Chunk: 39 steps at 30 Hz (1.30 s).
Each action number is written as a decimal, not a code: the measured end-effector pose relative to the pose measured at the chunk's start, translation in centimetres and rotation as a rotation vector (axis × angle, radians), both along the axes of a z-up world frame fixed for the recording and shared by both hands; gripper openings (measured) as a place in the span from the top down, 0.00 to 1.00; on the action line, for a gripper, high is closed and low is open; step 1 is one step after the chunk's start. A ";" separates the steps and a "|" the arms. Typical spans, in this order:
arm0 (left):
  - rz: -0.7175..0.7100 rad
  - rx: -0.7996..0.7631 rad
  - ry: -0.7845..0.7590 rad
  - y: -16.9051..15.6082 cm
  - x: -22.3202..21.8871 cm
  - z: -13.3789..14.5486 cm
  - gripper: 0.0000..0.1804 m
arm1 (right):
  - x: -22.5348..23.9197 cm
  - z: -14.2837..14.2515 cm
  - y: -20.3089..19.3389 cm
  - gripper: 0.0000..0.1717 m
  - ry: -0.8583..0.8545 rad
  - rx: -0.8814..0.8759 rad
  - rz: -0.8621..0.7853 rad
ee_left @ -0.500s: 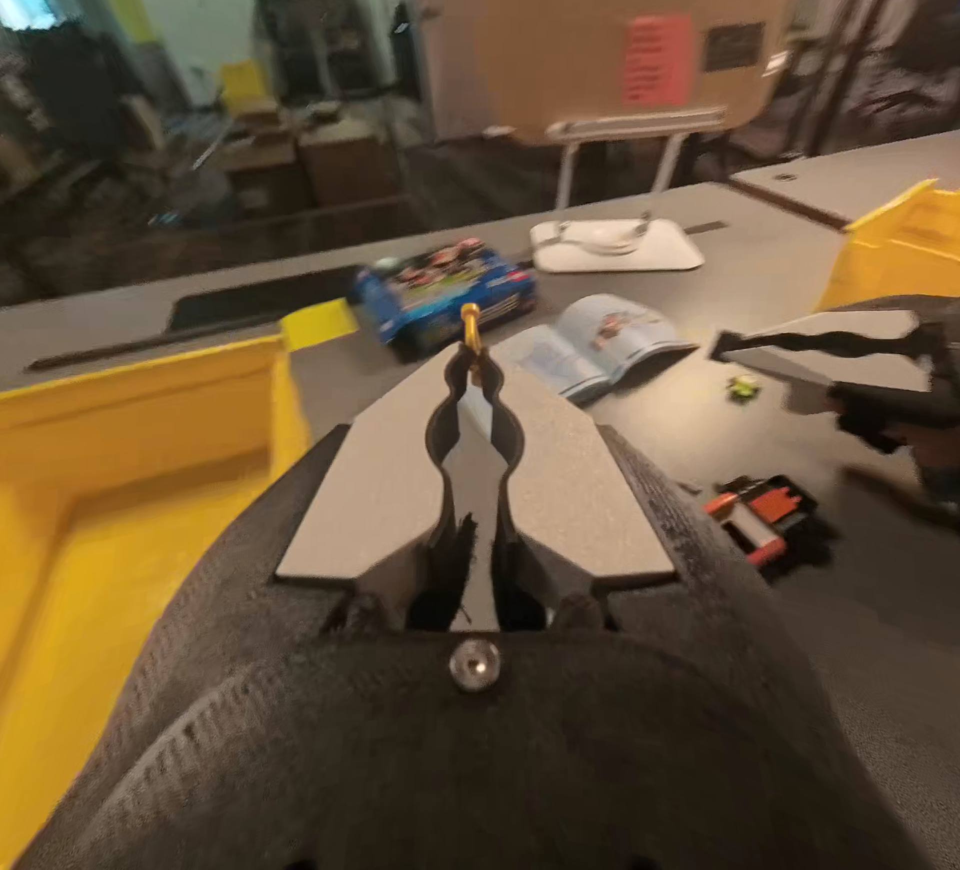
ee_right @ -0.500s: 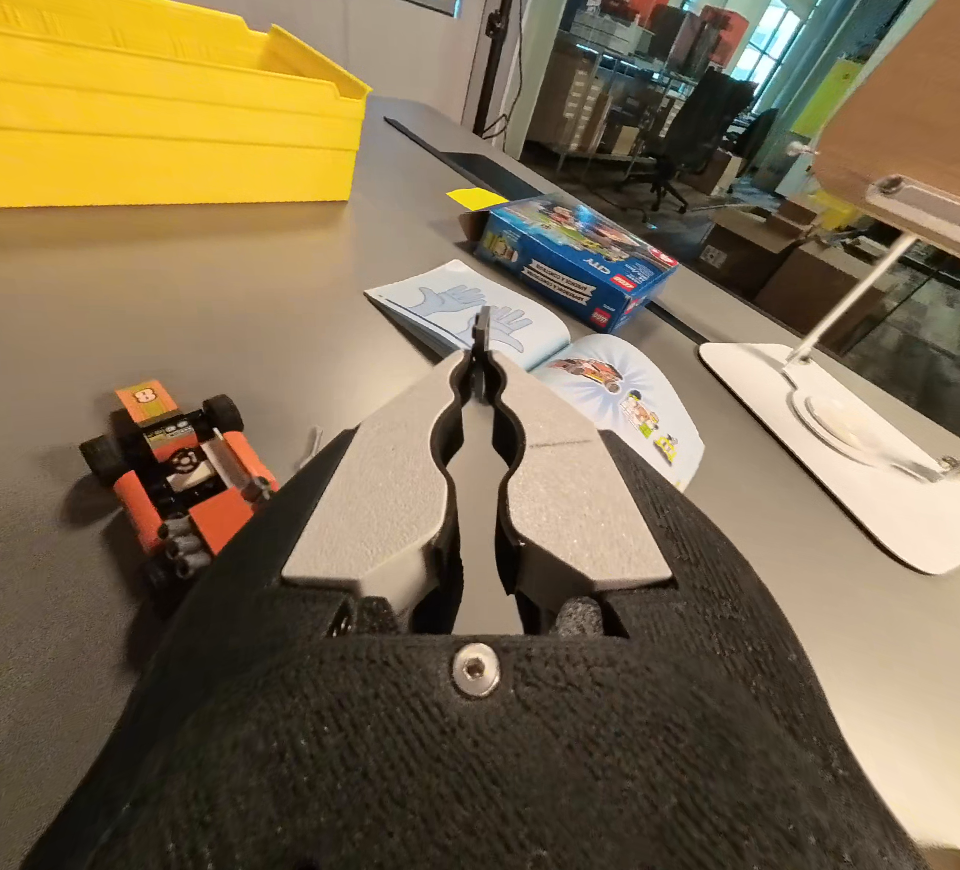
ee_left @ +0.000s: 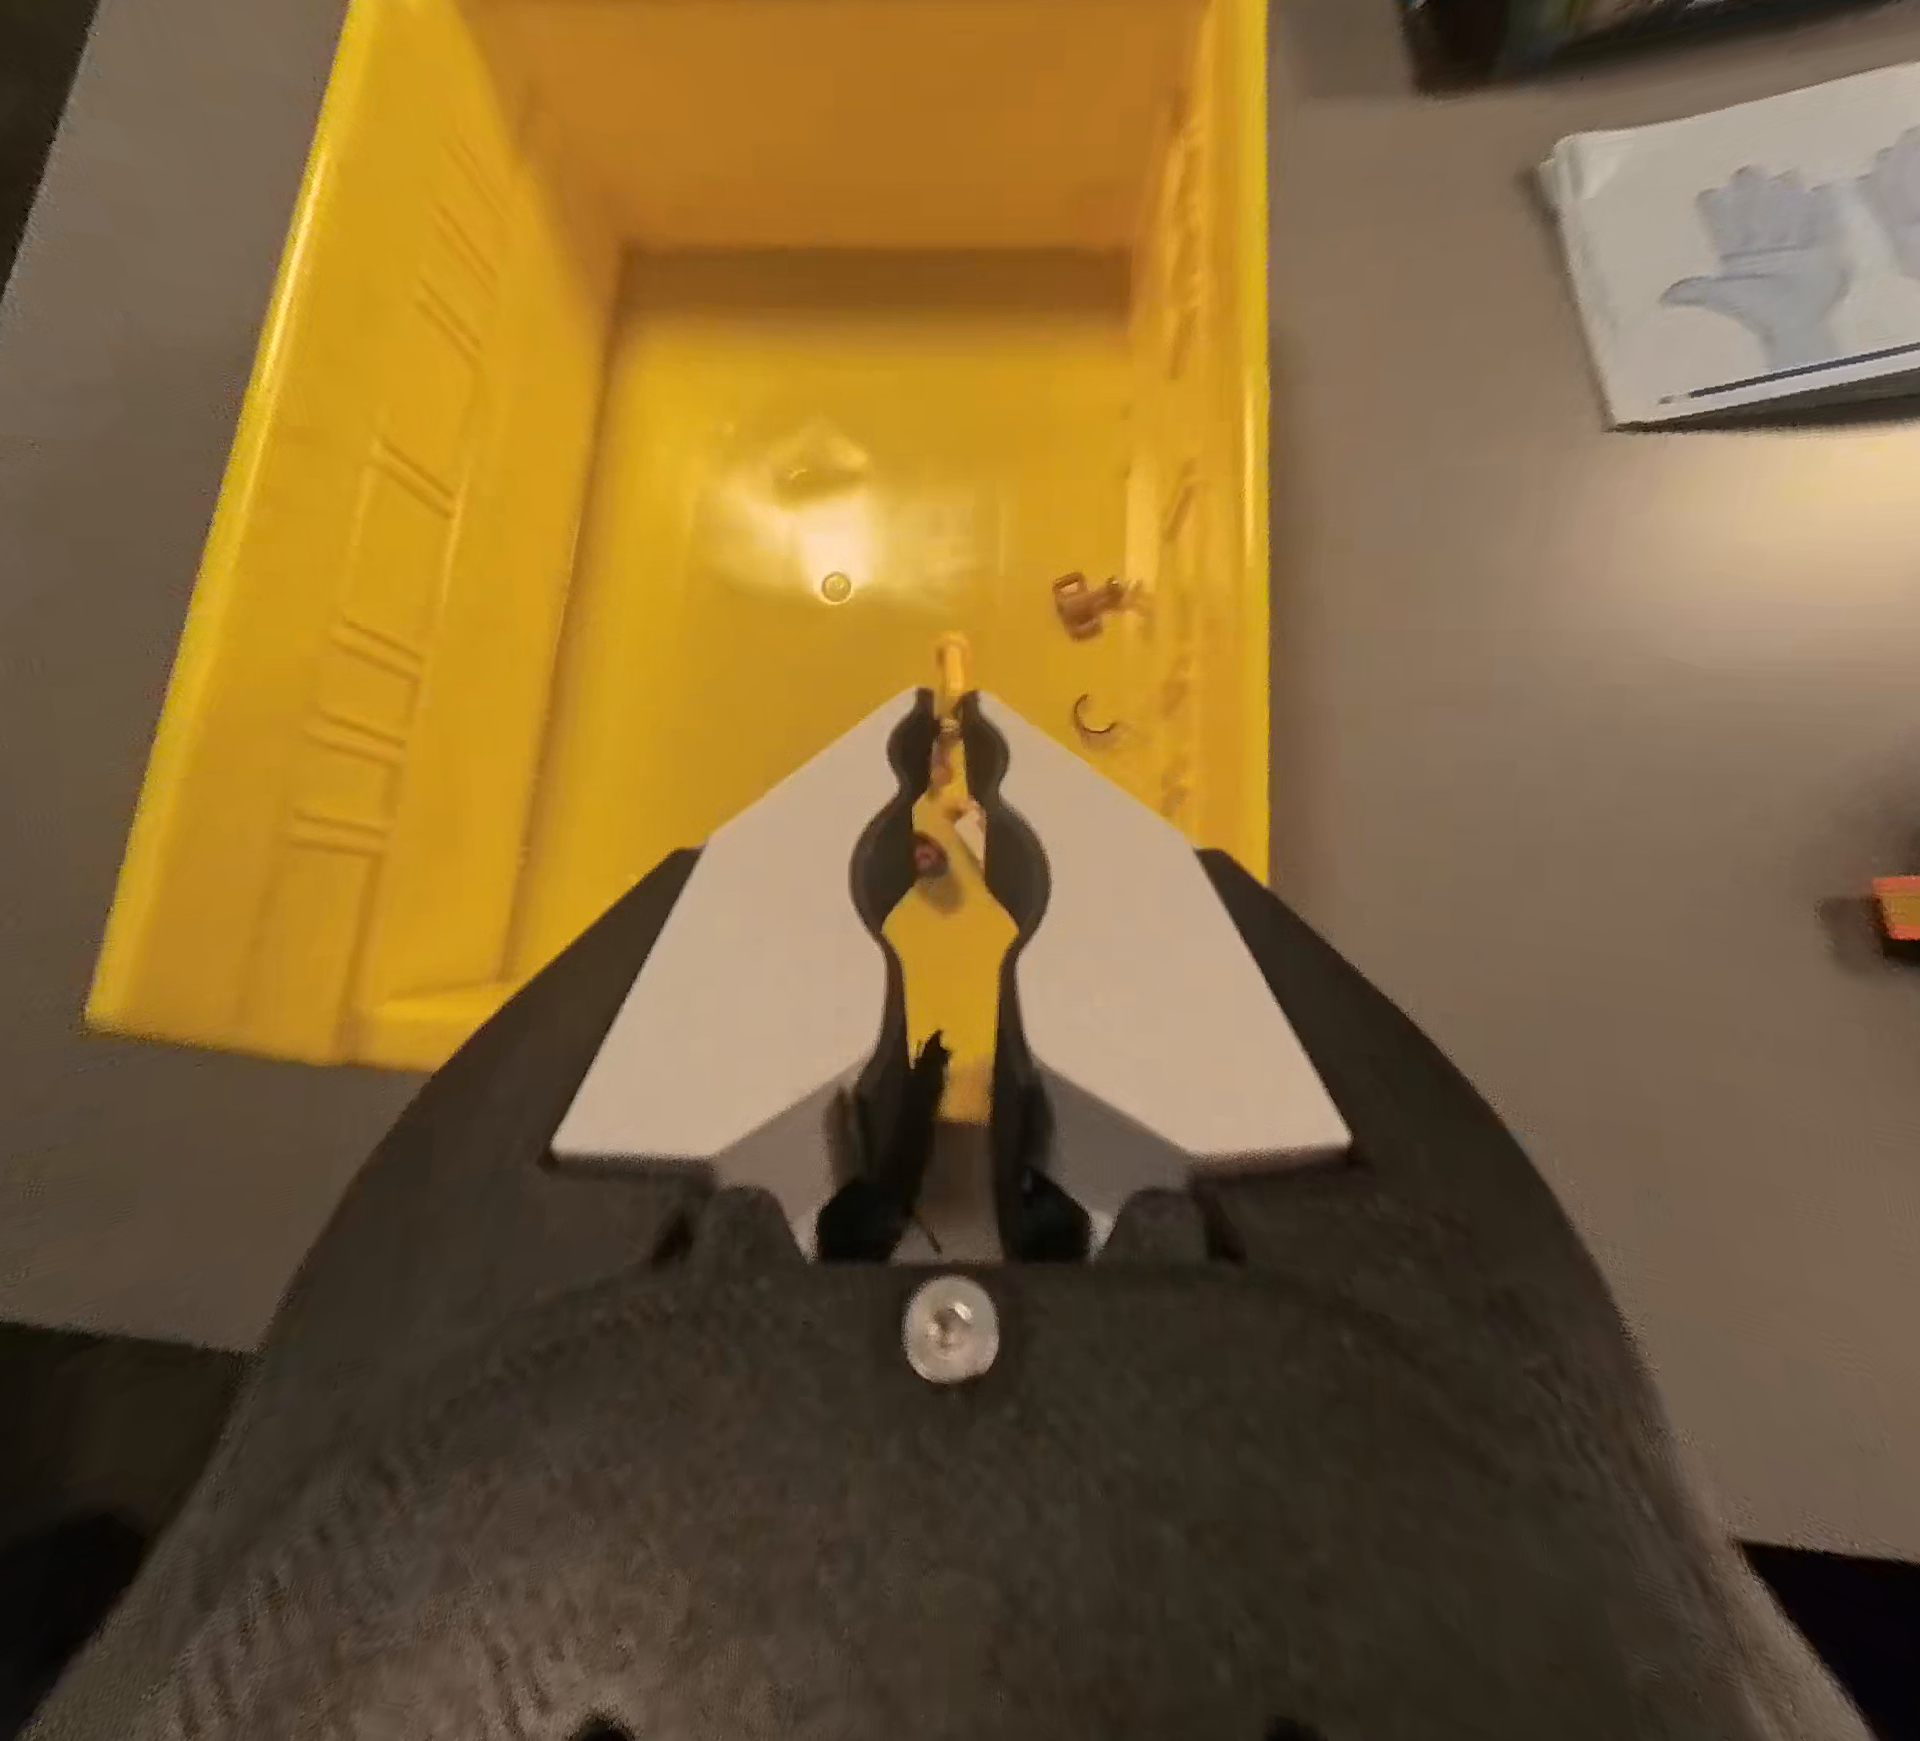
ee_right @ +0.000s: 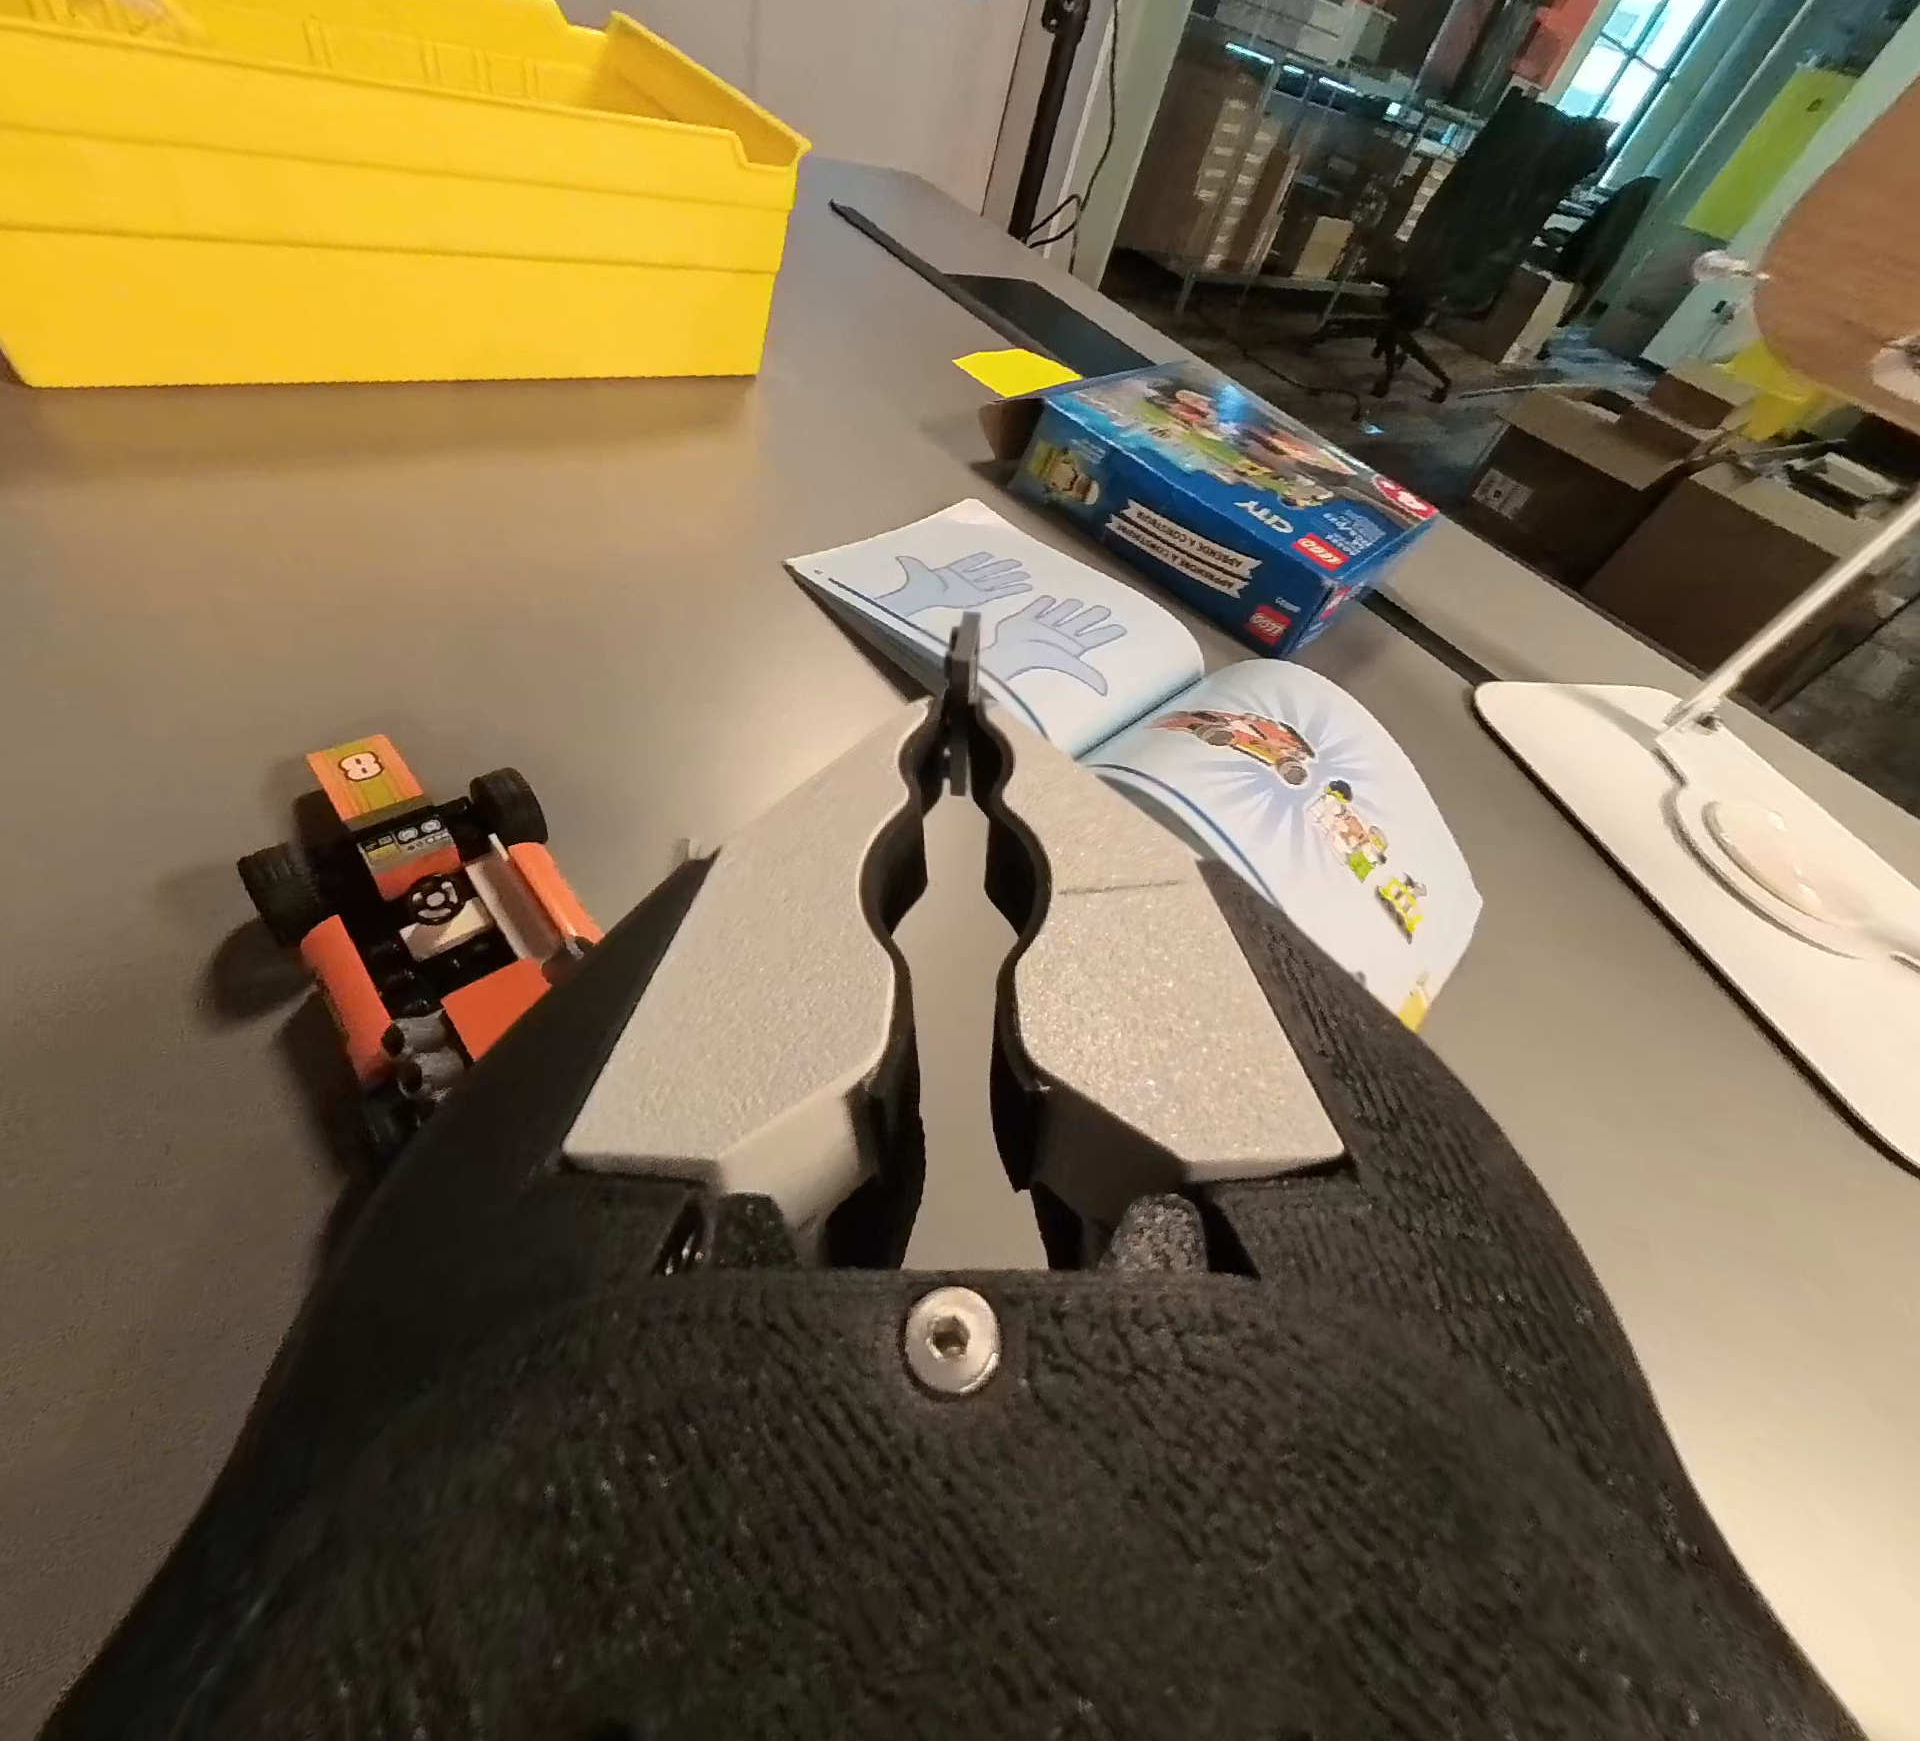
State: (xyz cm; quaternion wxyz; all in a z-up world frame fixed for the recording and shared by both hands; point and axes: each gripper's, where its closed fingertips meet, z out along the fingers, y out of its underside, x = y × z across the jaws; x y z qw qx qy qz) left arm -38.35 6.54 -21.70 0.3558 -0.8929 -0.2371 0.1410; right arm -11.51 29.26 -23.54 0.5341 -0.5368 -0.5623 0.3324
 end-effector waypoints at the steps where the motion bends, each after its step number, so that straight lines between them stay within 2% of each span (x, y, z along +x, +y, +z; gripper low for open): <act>1: 0.004 -0.012 0.001 0.0 -0.1 -0.2 0.97 | -0.1 -0.1 -0.1 0.99 -0.006 -0.001 0.006; 8: 0.028 -0.051 -0.020 0.2 -0.5 -1.1 0.86 | -0.2 -0.4 -0.5 0.99 -0.017 0.003 0.028; 11: 0.030 0.025 0.118 1.2 0.0 1.4 0.84 | -0.4 0.7 -2.4 0.98 0.059 -0.058 0.154; 15: -0.164 0.160 0.386 4.7 6.0 6.8 0.84 | -0.1 2.8 -5.0 0.99 0.199 -0.367 0.371; 17: -0.373 0.193 0.432 7.3 10.8 7.6 0.82 | 0.1 3.1 -5.2 0.99 0.210 -0.539 0.421; 20: -0.791 0.300 0.352 10.9 20.3 6.6 0.77 | 0.7 4.6 -5.9 0.99 0.269 -0.694 0.519; 22: -0.957 0.379 0.309 12.3 24.8 5.8 0.77 | 1.2 5.6 -6.6 0.99 0.303 -0.778 0.604; 25: -1.004 0.482 0.228 14.1 27.6 5.0 0.81 | 1.9 6.8 -6.8 0.99 0.383 -0.875 0.693; 28: -1.045 0.598 -0.064 14.8 30.0 5.0 0.84 | 2.6 7.8 -7.0 0.99 0.444 -0.920 0.772; 30: -1.058 0.621 -0.185 15.0 30.8 5.0 0.86 | 2.8 7.8 -7.1 0.99 0.437 -0.895 0.780; 33: -1.078 0.620 -0.224 15.2 31.3 4.8 0.88 | 3.0 7.9 -7.5 0.99 0.422 -0.847 0.790; 37: -1.070 0.646 -0.290 15.2 31.2 5.1 0.95 | 3.2 8.2 -7.8 0.99 0.430 -0.829 0.811; 39: -1.070 0.658 -0.337 15.0 31.0 5.3 0.98 | 3.0 8.2 -7.6 0.98 0.448 -0.796 0.771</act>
